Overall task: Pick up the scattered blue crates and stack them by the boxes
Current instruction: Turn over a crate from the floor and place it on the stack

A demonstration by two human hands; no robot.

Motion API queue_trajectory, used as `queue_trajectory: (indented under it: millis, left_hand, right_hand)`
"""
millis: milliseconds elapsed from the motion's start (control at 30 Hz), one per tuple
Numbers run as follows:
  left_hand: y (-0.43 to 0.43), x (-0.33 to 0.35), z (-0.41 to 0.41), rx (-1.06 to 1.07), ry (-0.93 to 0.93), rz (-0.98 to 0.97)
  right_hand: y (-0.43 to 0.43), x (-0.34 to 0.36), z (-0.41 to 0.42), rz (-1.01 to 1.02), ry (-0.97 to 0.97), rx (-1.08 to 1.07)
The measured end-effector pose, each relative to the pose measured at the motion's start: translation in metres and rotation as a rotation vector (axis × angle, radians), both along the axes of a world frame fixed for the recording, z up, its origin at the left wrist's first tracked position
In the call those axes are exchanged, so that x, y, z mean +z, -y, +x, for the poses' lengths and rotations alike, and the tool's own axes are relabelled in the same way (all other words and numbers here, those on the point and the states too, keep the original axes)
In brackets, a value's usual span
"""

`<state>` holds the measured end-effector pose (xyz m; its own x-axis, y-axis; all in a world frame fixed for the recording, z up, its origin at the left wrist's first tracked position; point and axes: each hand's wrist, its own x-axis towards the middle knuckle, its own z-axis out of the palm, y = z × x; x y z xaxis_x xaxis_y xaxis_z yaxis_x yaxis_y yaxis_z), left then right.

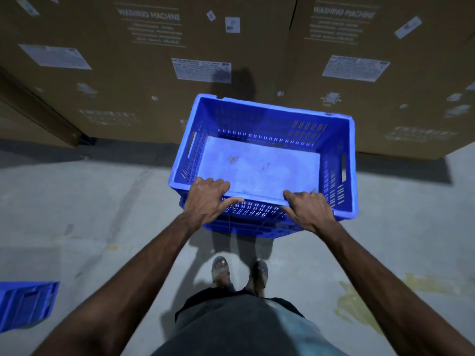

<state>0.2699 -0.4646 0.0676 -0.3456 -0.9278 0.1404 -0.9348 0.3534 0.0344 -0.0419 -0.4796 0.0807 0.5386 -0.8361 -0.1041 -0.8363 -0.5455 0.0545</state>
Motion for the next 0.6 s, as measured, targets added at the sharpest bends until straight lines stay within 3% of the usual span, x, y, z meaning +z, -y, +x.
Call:
queue_trajectory:
  millis: [600]
  left_hand:
    - [-0.009,0.001,0.000,0.055,-0.009,0.013]
  right_hand:
    - [0.008,0.004,0.006,0.008,-0.006,0.010]
